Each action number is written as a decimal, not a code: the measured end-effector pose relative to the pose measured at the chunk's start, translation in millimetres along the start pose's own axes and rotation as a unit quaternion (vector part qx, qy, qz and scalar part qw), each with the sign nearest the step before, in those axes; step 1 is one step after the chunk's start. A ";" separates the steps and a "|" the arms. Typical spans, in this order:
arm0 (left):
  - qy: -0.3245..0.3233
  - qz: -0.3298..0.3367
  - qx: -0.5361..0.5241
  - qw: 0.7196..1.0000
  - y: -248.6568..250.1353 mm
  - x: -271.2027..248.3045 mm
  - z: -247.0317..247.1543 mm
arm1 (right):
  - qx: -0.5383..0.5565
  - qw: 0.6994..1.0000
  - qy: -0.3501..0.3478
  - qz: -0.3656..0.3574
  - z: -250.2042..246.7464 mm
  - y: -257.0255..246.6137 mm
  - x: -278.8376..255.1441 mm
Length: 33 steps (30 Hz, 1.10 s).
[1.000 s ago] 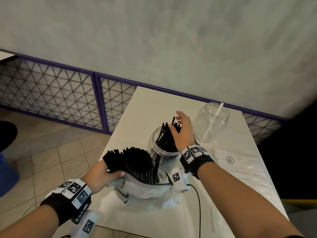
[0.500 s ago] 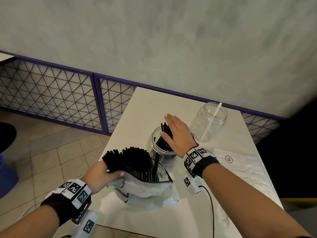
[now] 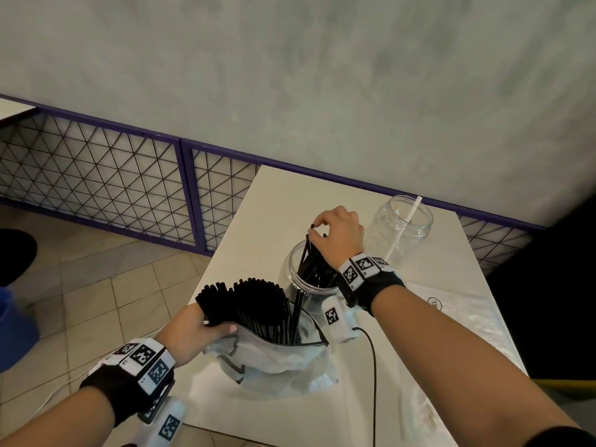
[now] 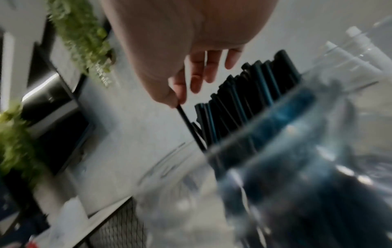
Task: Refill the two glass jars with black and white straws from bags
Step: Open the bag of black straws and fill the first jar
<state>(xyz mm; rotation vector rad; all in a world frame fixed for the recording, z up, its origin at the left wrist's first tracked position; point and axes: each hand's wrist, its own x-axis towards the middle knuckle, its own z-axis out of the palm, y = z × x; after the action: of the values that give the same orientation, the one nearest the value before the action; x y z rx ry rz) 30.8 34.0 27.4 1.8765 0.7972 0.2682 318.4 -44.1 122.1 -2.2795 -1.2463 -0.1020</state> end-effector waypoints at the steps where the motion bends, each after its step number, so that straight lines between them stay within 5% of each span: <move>1: 0.000 -0.001 0.000 1.000 0.1 0.1 -0.3 | -0.001 1.000 -0.004 0.031 -1.3 0.9 2.7; 3: 0.001 -0.001 -0.002 1.000 0.0 0.8 -0.7 | 0.007 0.999 -0.001 0.041 -4.3 4.2 4.1; 5: 0.001 -0.002 -0.002 1.000 -0.3 1.0 -0.6 | 0.027 0.999 -0.006 -0.027 -8.0 6.4 0.4; 8: -0.001 -0.007 -0.005 1.000 -1.5 2.0 -0.3 | -0.036 0.983 -0.114 -0.137 -5.7 9.8 -5.7; 11: -0.001 -0.008 0.002 1.000 -0.2 2.7 0.3 | -0.058 0.973 -0.177 -0.139 2.7 14.2 -5.5; 21: -0.004 -0.005 -0.002 1.000 -1.8 0.7 -2.3 | 0.108 0.993 -0.012 -0.049 -8.2 17.3 2.0; 25: -0.009 -0.001 0.009 1.000 1.5 2.0 -2.0 | 0.019 0.996 -0.083 -0.029 -12.2 31.1 7.1; 33: -0.008 0.002 0.011 1.000 1.7 2.8 -3.0 | 0.060 0.985 -0.044 -0.155 -43.2 29.0 -37.6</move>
<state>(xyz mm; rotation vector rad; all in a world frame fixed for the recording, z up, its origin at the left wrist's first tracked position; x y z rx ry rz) 32.0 37.5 29.8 1.8993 0.7880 0.2485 328.1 -106.2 135.2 -1.9930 -1.6027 -0.0384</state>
